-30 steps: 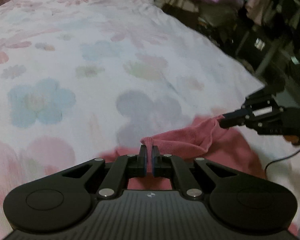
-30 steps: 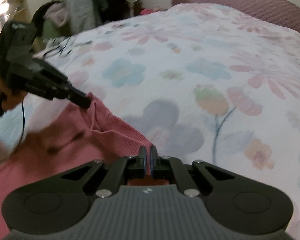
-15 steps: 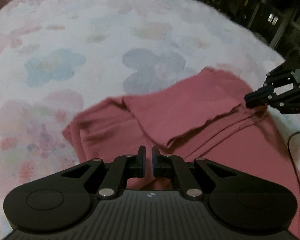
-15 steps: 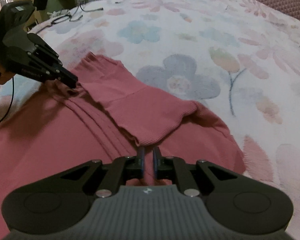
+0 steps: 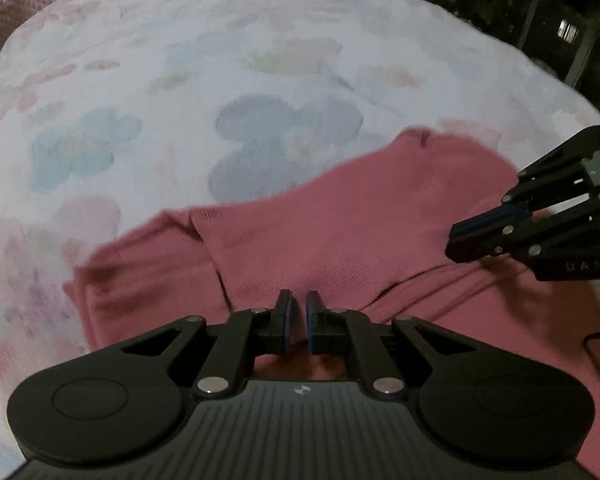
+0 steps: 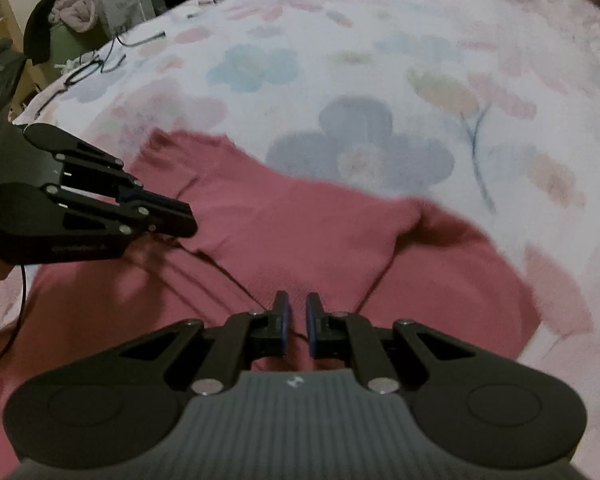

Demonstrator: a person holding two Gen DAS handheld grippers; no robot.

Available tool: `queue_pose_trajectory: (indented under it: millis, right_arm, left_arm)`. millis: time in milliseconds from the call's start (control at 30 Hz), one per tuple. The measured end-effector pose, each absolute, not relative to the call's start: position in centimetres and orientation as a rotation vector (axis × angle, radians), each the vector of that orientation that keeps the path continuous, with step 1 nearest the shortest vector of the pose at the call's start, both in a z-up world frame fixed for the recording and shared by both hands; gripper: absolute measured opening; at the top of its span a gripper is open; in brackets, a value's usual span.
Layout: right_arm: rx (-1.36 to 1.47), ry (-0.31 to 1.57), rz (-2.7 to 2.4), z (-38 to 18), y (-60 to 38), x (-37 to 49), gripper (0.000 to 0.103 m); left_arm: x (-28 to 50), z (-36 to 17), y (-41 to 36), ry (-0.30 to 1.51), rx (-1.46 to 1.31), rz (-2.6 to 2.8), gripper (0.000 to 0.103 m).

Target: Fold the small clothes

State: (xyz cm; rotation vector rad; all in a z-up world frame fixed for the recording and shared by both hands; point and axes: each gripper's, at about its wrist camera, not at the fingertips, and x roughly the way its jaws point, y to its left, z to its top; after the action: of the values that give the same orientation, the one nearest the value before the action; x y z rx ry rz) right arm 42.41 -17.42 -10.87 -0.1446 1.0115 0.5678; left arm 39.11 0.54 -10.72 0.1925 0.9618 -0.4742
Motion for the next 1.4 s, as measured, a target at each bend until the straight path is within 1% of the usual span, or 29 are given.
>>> queue_pose_trajectory:
  millis: [167,300,367,400,433,467,533,567,667,867,1067,1233,1400]
  right_arm:
    - [-0.066,1.024,0.537,-13.1,-18.1,42.2,0.004]
    - [-0.088,1.012,0.492,-12.6,-17.3,41.6,0.004]
    - [-0.108,1.002,0.463,-12.1,-16.9,41.0,0.006]
    - [-0.108,0.996,0.449,-11.7,-16.7,40.6,0.011]
    - [-0.102,0.991,0.442,-11.4,-16.8,40.2,0.019]
    - [-0.100,0.982,0.422,-10.9,-16.8,39.7,0.022]
    - [-0.097,0.969,0.405,-9.9,-16.7,38.5,0.032]
    - [-0.091,0.977,0.413,-9.6,-16.7,37.9,0.034]
    - [-0.100,1.014,0.434,-9.0,-16.1,35.5,0.034]
    - [-0.099,1.077,0.439,-9.8,-16.1,29.6,0.034]
    - [-0.070,1.111,0.432,-10.6,-17.1,23.0,0.035]
    - [-0.092,1.115,0.430,-10.7,-17.6,17.9,0.036]
    - [-0.067,1.128,0.421,-10.5,-18.8,14.0,0.036]
  left_arm:
    - [38.2,-11.7,0.6,0.931,0.177,-0.441,0.008]
    - [37.2,-10.8,0.0,0.902,0.226,-0.427,0.008]
    - [36.2,-10.2,-0.2,0.884,0.253,-0.414,0.015]
    - [35.7,-9.9,-0.2,0.878,0.260,-0.408,0.018]
    - [35.2,-9.5,-0.2,0.876,0.263,-0.404,0.020]
    - [34.5,-9.1,-0.2,0.874,0.263,-0.402,0.022]
    - [33.4,-8.4,-0.2,0.885,0.251,-0.410,0.027]
    - [32.8,-8.1,-0.2,0.898,0.245,-0.414,0.030]
    - [30.6,-7.6,0.0,0.946,0.237,-0.442,0.035]
    - [25.5,-8.3,1.0,1.037,0.227,-0.481,0.035]
    - [20.4,-8.7,2.3,1.064,0.209,-0.487,0.037]
    - [16.4,-9.0,2.8,1.091,0.181,-0.507,0.045]
    - [12.5,-9.5,3.3,1.123,0.180,-0.519,0.049]
